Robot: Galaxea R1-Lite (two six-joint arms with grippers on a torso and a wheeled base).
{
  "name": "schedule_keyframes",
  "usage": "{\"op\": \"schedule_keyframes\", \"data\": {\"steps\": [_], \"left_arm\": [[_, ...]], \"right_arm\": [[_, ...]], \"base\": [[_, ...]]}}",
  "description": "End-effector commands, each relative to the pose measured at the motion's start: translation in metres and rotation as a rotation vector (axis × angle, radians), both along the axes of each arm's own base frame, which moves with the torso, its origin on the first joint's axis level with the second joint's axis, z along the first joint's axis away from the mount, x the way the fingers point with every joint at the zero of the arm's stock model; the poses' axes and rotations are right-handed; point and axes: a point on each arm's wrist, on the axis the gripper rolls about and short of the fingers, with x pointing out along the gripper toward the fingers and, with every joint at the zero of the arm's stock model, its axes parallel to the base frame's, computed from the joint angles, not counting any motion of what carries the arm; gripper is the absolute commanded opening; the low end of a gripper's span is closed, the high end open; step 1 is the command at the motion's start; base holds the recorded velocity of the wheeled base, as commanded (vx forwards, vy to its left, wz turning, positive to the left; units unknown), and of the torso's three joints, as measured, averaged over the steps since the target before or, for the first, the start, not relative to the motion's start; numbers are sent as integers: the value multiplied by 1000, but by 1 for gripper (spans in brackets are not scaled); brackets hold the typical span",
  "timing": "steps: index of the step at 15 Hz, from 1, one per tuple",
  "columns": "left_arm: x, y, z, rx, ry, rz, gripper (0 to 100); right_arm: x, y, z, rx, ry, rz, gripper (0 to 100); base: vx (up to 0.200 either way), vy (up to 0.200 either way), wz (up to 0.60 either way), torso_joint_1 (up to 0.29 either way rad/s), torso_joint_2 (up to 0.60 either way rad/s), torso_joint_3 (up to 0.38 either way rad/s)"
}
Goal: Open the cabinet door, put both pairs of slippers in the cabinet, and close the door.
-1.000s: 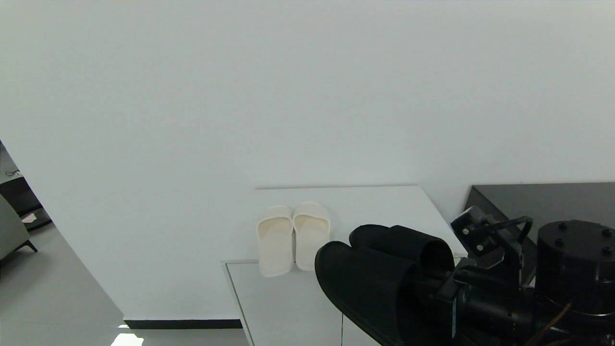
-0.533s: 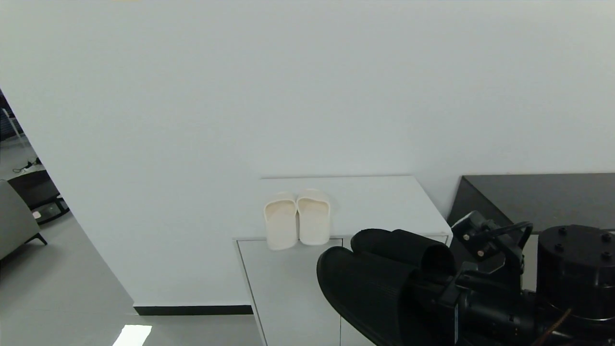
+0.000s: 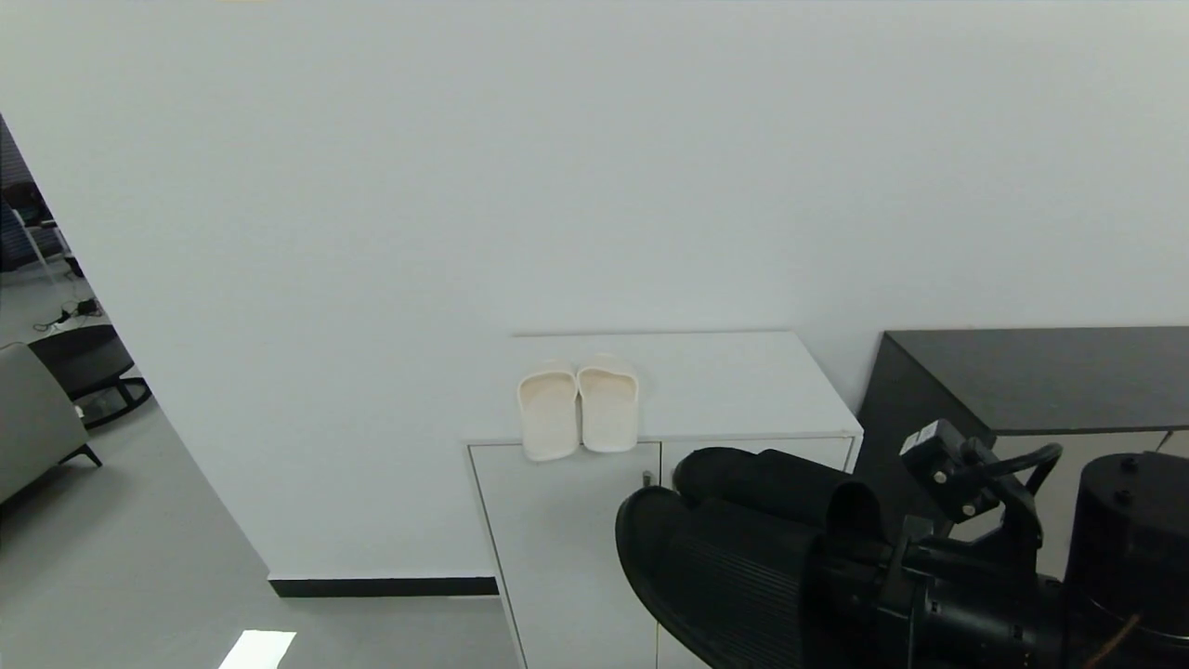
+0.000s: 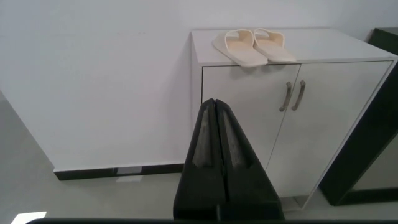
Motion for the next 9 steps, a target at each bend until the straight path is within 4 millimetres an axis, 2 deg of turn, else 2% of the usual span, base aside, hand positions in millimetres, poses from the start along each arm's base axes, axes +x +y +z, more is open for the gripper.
{"op": "schedule_keyframes", "data": {"steps": [1, 9], "left_arm": [[0, 0, 0, 0, 1, 0, 0], [0, 0, 0, 0, 3, 0, 0]], "right_arm": [[0, -1, -3, -9, 9, -1, 0], [-2, -3, -5, -14, 12, -2, 0]], "base": [[0, -200, 0, 7, 7, 2], [0, -200, 0, 2, 2, 4]]}}
